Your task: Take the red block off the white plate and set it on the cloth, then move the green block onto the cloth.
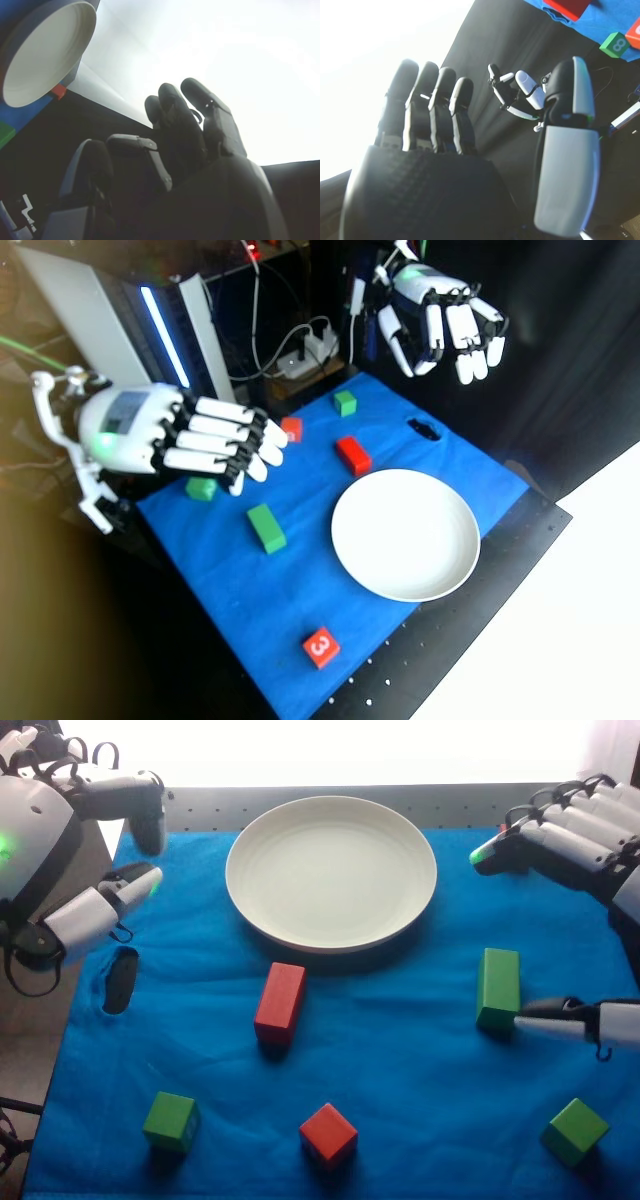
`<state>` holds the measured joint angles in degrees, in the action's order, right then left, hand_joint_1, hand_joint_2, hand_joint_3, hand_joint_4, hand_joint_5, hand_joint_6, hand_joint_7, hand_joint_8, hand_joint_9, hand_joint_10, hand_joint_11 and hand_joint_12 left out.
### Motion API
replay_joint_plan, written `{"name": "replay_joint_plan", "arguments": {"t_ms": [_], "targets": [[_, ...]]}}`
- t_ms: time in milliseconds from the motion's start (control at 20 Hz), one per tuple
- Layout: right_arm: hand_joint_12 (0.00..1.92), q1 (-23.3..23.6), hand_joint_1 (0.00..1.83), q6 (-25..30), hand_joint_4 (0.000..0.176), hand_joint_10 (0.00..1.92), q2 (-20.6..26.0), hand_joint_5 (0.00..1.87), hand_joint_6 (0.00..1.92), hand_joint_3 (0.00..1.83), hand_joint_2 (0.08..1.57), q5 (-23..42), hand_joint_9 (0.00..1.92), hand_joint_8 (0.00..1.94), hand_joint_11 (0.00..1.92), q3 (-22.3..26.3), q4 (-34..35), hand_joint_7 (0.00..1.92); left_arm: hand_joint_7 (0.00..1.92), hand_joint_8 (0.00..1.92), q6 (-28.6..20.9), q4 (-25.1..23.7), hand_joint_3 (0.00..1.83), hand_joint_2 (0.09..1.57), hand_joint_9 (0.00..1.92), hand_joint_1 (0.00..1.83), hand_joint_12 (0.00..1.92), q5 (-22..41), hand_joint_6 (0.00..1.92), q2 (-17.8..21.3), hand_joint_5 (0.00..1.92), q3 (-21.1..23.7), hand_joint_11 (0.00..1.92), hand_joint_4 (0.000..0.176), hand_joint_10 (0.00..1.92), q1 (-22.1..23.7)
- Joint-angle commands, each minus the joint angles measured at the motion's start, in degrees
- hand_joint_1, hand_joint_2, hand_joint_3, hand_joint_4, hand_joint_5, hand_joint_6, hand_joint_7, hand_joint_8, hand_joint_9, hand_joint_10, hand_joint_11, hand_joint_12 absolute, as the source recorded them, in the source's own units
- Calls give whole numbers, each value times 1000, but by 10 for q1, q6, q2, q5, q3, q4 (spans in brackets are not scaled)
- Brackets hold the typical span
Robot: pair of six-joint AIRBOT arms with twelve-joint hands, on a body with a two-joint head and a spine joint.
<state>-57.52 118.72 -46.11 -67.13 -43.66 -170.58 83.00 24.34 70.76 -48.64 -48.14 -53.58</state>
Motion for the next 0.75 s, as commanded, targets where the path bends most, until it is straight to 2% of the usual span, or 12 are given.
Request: {"name": "replay_joint_plan", "arguments": {"t_ms": [0,50,100,200,300,400,450,500,550,600,650,700], "targets": [[1878,3,1026,3,0,1272,2,204,955,0,888,-89,85,942,0,-2,-13,165,598,3,1,-16,1,1235,558,761,984,76,650,5,531,1,85,43,4,3],[1859,3,1021,3,0,1272,2,240,964,0,913,-100,106,964,0,-5,-7,187,587,2,1,-16,0,1230,571,699,987,79,275,5,558,1,100,29,5,3],[1841,3,987,3,0,1280,2,283,982,0,940,-124,174,1000,36,-9,4,262,611,5,1,-18,0,1227,608,637,1032,88,114,7,583,2,134,5,12,4],[1849,3,1034,3,0,1415,2,282,1110,0,955,-161,213,1149,185,-18,20,287,644,6,1,-26,0,1187,628,629,1127,109,29,15,589,6,109,21,11,3],[1858,3,1065,3,0,1514,2,264,1323,0,987,-193,309,1299,396,-28,36,299,674,8,1,-38,0,1121,687,689,1154,135,10,24,586,11,259,41,25,4],[1918,3,1141,3,0,1693,2,158,1440,0,1004,-228,304,1464,399,-41,51,259,646,0,1,-48,10,1163,681,732,1160,169,0,32,513,15,280,21,20,6],[1920,5,1215,3,0,1758,2,81,1484,0,1076,-249,366,1583,447,-45,57,247,657,3,1,-51,2,1150,704,669,1150,183,0,35,505,15,320,55,25,9],[1921,8,1203,3,0,1837,2,15,1525,0,1200,-265,403,1727,518,-47,62,213,638,0,1,-53,3,1184,714,626,1195,190,0,36,465,15,328,36,29,14],[1921,10,1161,3,0,1837,2,2,1493,0,1320,-280,472,1772,588,-48,67,235,632,0,1,-56,1,1183,729,533,1194,197,0,37,428,14,382,44,32,18],[1921,13,1028,3,0,1843,2,0,1332,0,1392,-301,452,1802,657,-51,72,223,636,1,1,-62,0,1175,740,465,1131,206,0,37,409,13,423,55,29,25],[1921,17,825,3,0,1844,2,0,1527,0,1428,-322,359,1815,527,-53,74,164,627,0,1,-68,1,1191,753,482,1155,215,3,37,420,12,433,34,30,29],[1921,19,754,3,0,1906,2,0,1593,0,1338,-333,304,1910,418,-54,75,112,616,0,1,-73,2,1215,774,455,1097,222,7,37,445,12,469,0,33,32]]}}
